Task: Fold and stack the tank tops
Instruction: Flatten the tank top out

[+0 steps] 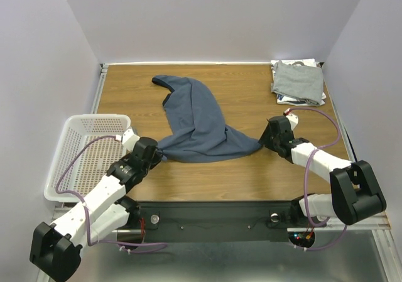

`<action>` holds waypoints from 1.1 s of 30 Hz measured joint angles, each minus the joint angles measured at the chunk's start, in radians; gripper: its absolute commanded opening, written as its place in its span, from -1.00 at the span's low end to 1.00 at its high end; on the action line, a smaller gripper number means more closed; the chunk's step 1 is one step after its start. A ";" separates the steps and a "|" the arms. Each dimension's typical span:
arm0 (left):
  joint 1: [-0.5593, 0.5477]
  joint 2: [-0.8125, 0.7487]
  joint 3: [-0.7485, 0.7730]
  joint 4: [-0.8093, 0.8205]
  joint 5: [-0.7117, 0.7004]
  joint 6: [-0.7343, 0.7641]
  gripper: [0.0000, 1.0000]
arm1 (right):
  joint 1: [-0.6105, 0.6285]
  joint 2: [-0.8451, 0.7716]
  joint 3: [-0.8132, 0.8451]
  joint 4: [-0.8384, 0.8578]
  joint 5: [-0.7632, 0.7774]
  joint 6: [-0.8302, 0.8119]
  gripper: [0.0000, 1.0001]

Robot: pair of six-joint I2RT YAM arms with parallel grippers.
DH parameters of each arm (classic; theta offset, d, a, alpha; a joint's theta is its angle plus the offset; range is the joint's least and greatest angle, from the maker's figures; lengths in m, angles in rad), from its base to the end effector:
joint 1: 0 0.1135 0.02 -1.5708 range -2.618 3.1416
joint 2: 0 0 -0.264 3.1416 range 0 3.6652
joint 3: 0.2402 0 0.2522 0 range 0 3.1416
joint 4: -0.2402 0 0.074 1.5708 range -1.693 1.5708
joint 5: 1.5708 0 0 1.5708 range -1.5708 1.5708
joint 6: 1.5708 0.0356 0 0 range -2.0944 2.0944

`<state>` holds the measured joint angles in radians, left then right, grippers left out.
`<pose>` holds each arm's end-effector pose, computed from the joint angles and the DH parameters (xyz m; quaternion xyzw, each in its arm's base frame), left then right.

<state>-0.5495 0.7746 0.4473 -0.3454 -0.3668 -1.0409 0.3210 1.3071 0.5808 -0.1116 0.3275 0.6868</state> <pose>0.1486 -0.0760 0.2094 -0.2922 0.8399 -0.1897 0.4161 0.2373 0.0668 0.1705 0.2250 0.8951 0.0374 0.3831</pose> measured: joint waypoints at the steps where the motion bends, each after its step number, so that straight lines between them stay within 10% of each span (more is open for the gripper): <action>1: 0.010 -0.006 0.006 -0.005 0.002 0.009 -1.00 | 0.000 0.000 0.000 0.005 -0.012 0.002 0.17; 24: 0.043 0.010 0.211 -0.033 0.029 0.111 -1.00 | -0.002 0.038 -0.028 0.097 -0.169 0.059 -0.99; 33: 0.059 0.144 0.733 -0.080 0.010 0.289 -1.00 | -0.008 -0.047 0.502 -0.132 -0.042 -0.054 -0.99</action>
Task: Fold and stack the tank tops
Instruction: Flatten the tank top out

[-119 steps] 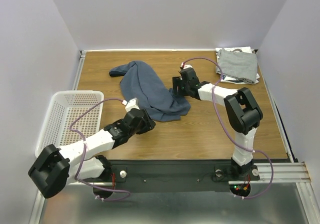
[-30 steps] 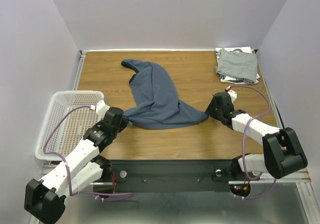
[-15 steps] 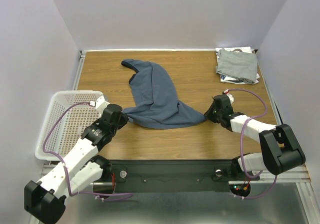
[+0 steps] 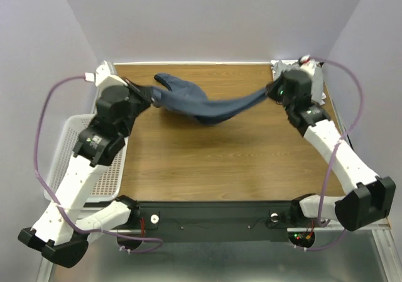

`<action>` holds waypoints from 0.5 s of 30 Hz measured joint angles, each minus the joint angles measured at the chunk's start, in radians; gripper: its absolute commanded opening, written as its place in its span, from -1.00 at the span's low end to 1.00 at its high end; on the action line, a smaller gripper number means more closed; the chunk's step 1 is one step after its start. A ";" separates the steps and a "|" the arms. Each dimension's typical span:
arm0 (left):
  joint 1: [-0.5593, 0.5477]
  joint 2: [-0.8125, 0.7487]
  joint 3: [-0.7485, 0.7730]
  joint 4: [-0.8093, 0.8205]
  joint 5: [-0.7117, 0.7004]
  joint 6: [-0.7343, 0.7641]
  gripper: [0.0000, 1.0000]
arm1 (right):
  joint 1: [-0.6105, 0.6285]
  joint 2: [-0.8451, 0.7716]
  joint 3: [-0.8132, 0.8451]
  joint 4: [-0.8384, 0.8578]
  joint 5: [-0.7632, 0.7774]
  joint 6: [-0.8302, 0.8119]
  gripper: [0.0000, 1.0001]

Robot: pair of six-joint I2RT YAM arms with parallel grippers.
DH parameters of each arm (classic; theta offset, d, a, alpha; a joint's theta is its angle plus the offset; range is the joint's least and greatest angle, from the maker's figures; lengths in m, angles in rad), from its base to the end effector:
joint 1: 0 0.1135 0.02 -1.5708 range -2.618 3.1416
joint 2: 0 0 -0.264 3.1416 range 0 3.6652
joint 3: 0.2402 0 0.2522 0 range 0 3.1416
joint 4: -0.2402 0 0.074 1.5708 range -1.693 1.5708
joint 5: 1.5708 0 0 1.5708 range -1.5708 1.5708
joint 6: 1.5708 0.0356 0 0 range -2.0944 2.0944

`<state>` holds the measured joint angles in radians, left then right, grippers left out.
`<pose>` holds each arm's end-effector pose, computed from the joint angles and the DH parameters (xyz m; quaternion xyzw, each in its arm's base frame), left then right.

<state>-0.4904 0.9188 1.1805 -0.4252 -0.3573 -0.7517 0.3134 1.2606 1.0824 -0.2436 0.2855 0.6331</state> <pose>0.1707 -0.0770 0.4272 -0.2117 0.7290 -0.2603 0.5967 0.2788 0.0798 0.3362 0.2086 0.8080 0.1389 0.5332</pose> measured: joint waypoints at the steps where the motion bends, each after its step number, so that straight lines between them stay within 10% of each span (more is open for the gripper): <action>1: 0.001 0.018 0.072 0.008 -0.005 0.017 -1.00 | 0.000 -0.005 0.071 -0.009 0.013 -0.012 -0.99; 7: 0.002 0.108 0.492 0.004 -0.022 0.122 -1.00 | 0.000 -0.038 0.524 -0.055 0.071 -0.119 -0.99; 15: 0.002 0.119 0.690 0.053 0.001 0.198 -1.00 | 0.000 -0.106 0.873 -0.078 0.091 -0.239 -0.99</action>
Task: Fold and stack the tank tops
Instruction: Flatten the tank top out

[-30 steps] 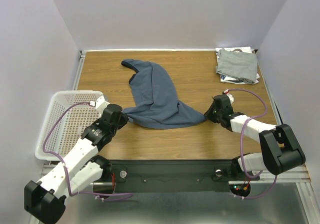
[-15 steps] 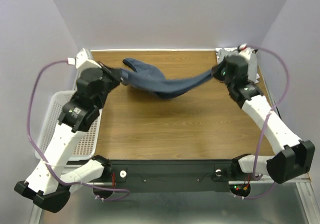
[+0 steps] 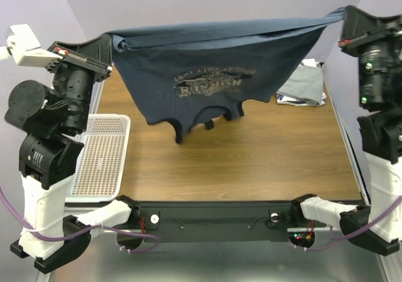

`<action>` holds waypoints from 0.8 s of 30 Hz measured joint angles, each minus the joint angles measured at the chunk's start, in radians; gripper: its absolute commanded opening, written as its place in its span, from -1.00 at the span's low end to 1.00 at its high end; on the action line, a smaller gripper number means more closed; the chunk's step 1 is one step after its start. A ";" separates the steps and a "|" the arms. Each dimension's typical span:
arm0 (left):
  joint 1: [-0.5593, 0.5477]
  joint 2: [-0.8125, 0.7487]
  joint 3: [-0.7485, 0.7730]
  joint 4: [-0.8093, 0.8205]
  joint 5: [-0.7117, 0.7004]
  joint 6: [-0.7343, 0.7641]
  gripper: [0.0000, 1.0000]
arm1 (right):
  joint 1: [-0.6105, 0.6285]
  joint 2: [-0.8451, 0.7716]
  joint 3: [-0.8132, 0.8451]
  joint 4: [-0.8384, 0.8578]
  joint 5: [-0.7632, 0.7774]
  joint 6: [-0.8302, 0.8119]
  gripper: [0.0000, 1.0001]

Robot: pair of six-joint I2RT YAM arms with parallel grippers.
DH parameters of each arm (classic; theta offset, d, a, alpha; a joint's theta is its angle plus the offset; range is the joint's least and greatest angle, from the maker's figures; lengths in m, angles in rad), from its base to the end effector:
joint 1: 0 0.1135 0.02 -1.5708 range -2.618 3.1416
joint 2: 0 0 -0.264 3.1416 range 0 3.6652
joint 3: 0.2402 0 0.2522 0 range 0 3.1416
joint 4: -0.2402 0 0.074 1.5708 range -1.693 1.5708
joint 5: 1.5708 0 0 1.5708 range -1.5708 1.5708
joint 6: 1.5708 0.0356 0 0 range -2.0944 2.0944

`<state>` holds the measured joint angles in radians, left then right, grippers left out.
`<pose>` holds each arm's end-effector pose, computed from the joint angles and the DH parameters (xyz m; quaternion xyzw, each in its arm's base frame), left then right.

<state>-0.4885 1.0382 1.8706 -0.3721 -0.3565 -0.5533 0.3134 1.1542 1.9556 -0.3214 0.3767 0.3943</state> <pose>0.0965 -0.0372 0.6102 -0.1674 0.5136 -0.3351 0.7719 0.1329 0.0293 0.6221 0.1806 0.5027 0.1999 0.8214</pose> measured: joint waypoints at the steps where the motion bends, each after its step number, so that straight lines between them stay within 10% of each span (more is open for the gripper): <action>1: 0.000 0.000 0.010 0.010 0.014 0.006 -1.00 | 0.000 -0.008 0.017 0.000 -0.003 -0.007 -0.99; 24: 0.025 0.226 -0.008 0.154 0.103 0.099 -1.00 | -0.001 0.202 -0.010 -0.008 0.008 -0.068 -0.99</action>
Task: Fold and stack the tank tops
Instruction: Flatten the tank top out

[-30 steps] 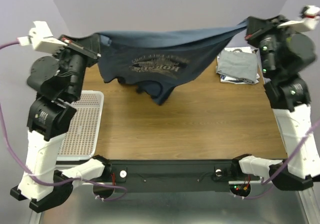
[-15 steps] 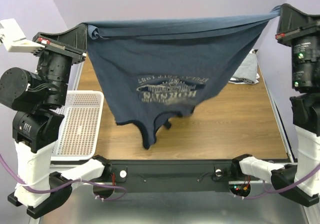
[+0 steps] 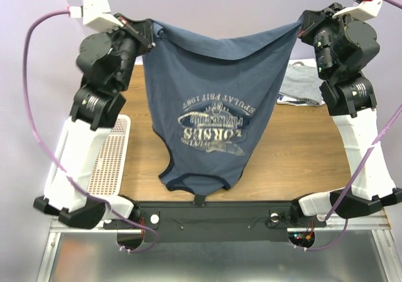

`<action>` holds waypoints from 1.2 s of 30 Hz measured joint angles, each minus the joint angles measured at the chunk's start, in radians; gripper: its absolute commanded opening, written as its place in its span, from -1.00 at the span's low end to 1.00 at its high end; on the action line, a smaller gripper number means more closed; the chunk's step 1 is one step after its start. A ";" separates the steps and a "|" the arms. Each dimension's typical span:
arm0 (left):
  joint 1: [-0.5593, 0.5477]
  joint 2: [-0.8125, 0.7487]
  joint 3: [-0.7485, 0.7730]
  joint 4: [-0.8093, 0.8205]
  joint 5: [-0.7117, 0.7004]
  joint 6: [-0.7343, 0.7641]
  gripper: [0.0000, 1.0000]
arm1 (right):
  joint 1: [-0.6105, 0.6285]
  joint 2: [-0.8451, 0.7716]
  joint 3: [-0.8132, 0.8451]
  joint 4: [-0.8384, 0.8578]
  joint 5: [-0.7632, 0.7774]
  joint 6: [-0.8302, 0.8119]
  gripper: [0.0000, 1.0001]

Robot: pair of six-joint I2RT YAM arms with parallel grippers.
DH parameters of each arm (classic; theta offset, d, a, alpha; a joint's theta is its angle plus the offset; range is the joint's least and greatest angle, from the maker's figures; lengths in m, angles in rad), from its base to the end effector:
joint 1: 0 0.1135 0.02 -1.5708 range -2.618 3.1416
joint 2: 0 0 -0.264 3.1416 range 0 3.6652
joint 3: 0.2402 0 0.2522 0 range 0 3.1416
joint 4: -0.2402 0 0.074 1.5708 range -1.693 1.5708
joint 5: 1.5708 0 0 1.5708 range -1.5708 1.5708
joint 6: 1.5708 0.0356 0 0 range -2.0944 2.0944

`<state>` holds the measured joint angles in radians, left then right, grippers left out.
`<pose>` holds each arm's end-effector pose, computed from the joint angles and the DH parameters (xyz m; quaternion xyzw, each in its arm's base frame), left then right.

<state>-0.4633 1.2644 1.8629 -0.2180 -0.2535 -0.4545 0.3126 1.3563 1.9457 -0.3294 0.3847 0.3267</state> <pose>0.1915 -0.0857 0.5931 -0.1022 0.5566 -0.3003 0.7678 0.2301 0.0603 0.5850 0.1558 0.5971 0.1339 0.7754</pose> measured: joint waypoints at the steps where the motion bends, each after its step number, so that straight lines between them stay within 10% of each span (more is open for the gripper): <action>1: 0.010 0.028 0.004 0.002 0.010 0.005 -1.00 | 0.000 0.003 0.000 0.002 0.001 -0.002 -0.99; 9: 0.195 0.284 0.170 0.109 0.204 -0.030 -1.00 | -0.012 0.248 0.212 0.111 0.009 -0.037 -0.99; 15: 0.343 0.842 0.810 0.277 0.471 -0.197 -1.00 | -0.050 0.703 0.688 0.152 -0.043 -0.048 -0.99; 24: 0.440 0.869 0.610 0.522 0.661 -0.341 -1.00 | -0.076 0.629 0.381 0.359 -0.048 -0.078 -0.99; 36: 0.447 0.259 -0.144 0.902 0.761 -0.439 -1.00 | -0.084 -0.014 -0.307 0.611 0.016 -0.037 -0.99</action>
<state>-0.0162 1.5234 1.7187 0.6838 0.5072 -0.8936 0.2283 1.3426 1.6382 0.2817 0.4007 0.2901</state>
